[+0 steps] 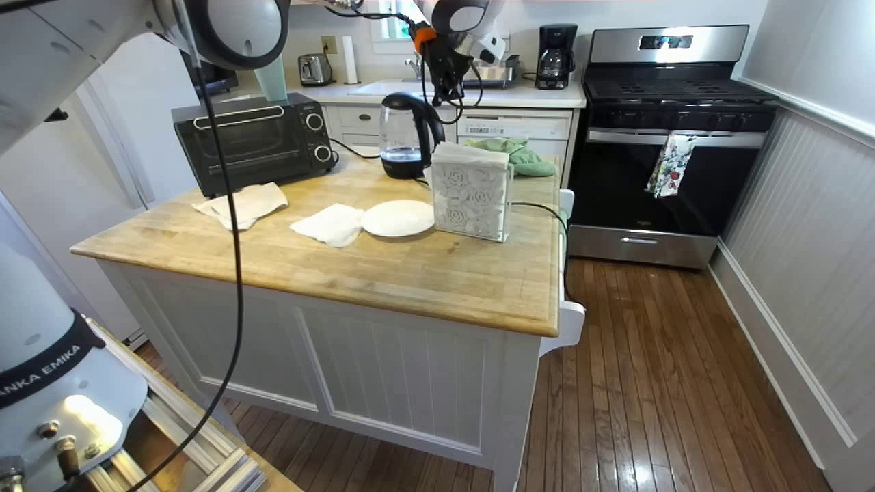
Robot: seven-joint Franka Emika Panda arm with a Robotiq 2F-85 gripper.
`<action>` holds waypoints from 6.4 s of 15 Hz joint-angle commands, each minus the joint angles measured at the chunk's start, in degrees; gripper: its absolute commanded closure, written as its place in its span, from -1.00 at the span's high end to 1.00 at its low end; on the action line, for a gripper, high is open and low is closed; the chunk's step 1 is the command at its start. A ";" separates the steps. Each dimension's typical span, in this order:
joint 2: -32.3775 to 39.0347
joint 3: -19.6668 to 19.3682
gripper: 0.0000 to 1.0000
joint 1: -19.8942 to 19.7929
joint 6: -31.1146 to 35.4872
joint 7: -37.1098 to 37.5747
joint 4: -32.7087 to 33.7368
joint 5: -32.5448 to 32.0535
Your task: Push the button on the kettle
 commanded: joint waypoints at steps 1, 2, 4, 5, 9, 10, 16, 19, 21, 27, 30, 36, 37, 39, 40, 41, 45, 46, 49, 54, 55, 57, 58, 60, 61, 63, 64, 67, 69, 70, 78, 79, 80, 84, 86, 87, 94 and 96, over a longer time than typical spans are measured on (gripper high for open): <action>0.02 1.61 -1.00 -0.21 -1.70 -0.46 1.64 0.92; 0.16 1.88 -1.00 -0.09 -2.02 -0.46 1.96 0.66; 0.29 2.18 -1.00 0.14 -2.59 -0.11 2.41 0.23; 0.34 2.23 -1.00 0.31 -3.08 -0.08 2.64 0.01; 0.33 1.45 -1.00 1.19 -4.99 -0.48 3.23 -1.78; 0.18 1.26 -1.00 1.24 -5.47 -0.75 3.29 -2.22; 0.65 0.63 -1.00 1.68 -6.25 -0.55 4.77 -4.34; 1.19 0.63 -1.00 2.02 -5.62 -0.29 5.32 -5.16; 1.65 0.73 -1.00 2.31 -5.40 -0.02 5.76 -5.52; 2.80 0.70 -1.00 2.79 -4.61 0.25 6.83 -6.07; 3.24 0.80 -1.00 2.77 -3.63 0.45 7.41 -5.75; 4.24 0.65 -1.00 2.90 -3.29 0.79 8.87 -5.98; 4.47 0.57 -1.00 3.01 -3.40 0.82 9.02 -6.11; 4.94 0.66 -1.00 3.25 -4.03 0.75 9.35 -6.20; 5.13 0.71 -1.00 3.42 -4.06 0.56 9.53 -6.23; 5.20 0.70 -1.00 3.60 -4.19 0.58 9.63 -6.30; 5.69 0.53 -1.00 5.13 -4.98 0.19 9.74 -8.07; 5.75 0.63 -1.00 5.44 -5.71 0.04 9.84 -8.64; 6.51 0.59 -1.00 7.16 -9.84 -0.42 10.60 -11.03; 7.70 0.97 -1.00 9.33 -18.20 -0.50 12.20 -12.83; 7.93 0.88 -1.00 9.70 -19.26 -0.31 12.58 -12.83; 8.27 1.00 -1.00 10.01 -20.99 -0.10 13.05 -12.27; 8.37 0.92 -1.00 10.22 -21.47 -0.12 13.18 -12.33; 8.38 0.77 -1.00 10.12 -22.24 -0.05 13.31 -12.12; 8.63 0.76 -1.00 9.92 -23.04 0.08 13.34 -11.91; 9.29 0.82 -1.00 9.26 -23.09 0.27 13.42 -11.38; 9.64 0.82 -1.00 8.87 -22.71 0.22 13.38 -11.14; 9.91 0.69 -1.00 7.29 -20.70 0.77 12.93 -10.47; 9.11 0.80 -1.00 5.64 -19.74 1.18 12.27 -9.91; 8.75 0.85 -1.00 4.89 -19.53 1.31 12.04 -9.75; 4.19 1.84 -1.00 -1.87 -21.07 -0.01 10.87 -8.23; 3.36 1.98 -1.00 -2.73 -21.03 -0.34 10.77 -7.89; 2.31 2.07 -0.48 -3.68 -21.02 -1.24 10.57 -7.57; -2.08 2.97 -0.06 -7.32 -20.26 -8.63 9.71 -6.54; -4.57 3.43 0.22 -9.11 -19.70 -14.46 9.00 -6.36; -5.74 3.75 0.35 -10.00 -19.84 -17.91 8.60 -6.23; -11.02 4.94 1.00 -15.07 -21.16 -41.64 6.88 -6.11; -8.32 3.95 1.00 -13.55 -21.39 -36.34 10.96 -7.13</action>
